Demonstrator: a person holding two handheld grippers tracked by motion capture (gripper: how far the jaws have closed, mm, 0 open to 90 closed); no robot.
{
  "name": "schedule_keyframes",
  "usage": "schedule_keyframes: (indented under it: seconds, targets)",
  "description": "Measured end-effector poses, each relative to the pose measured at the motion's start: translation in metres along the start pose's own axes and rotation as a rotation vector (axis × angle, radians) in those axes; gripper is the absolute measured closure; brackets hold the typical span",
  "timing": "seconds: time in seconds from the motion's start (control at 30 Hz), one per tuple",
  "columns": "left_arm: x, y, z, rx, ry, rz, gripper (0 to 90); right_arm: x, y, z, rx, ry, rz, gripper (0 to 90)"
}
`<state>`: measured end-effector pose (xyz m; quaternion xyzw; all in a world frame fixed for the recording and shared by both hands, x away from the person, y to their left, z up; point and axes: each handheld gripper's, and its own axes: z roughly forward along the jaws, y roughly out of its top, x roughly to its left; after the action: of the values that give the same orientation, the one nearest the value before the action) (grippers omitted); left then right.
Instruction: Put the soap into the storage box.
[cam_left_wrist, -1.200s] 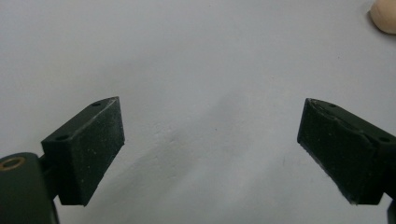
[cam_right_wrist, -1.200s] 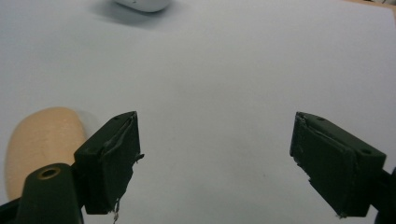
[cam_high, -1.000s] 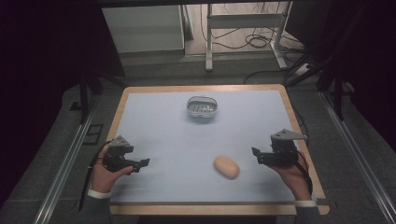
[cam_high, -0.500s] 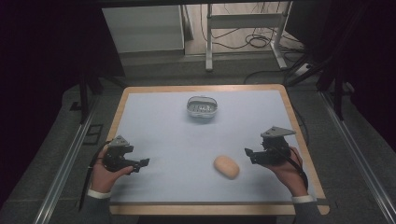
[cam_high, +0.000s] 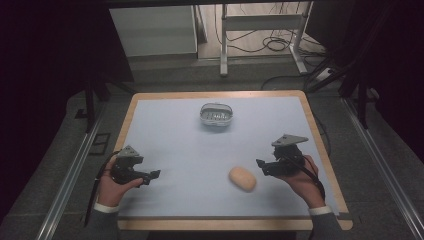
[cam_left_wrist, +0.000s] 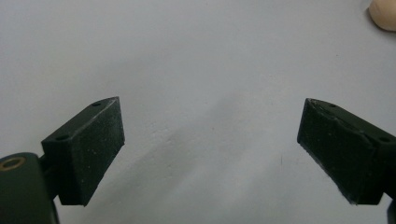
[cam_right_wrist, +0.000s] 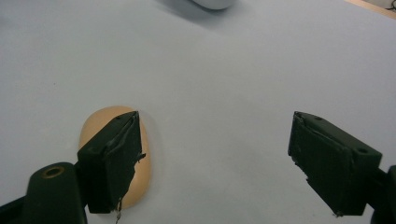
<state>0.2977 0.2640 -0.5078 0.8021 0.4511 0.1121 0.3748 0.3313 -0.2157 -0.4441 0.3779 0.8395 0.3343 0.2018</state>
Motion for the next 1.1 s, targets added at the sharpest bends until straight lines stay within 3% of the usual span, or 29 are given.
schedule_keyframes:
  seconds: [0.47, 0.77, 1.1]
  targets:
    - [-0.001, 0.0, 0.0, 0.0, -0.001, 0.004, 7.6, 0.011, 0.008, 0.009, 0.049, 0.029, -0.041, 17.9]
    - [-0.002, 0.001, 0.0, 0.002, -0.003, 0.008, 7.6, 0.022, 0.012, 0.016, 0.072, 0.068, -0.064, 17.9]
    - [-0.002, 0.001, 0.0, -0.002, -0.007, 0.009, 7.6, 0.032, 0.014, 0.027, 0.137, 0.116, -0.087, 20.2]
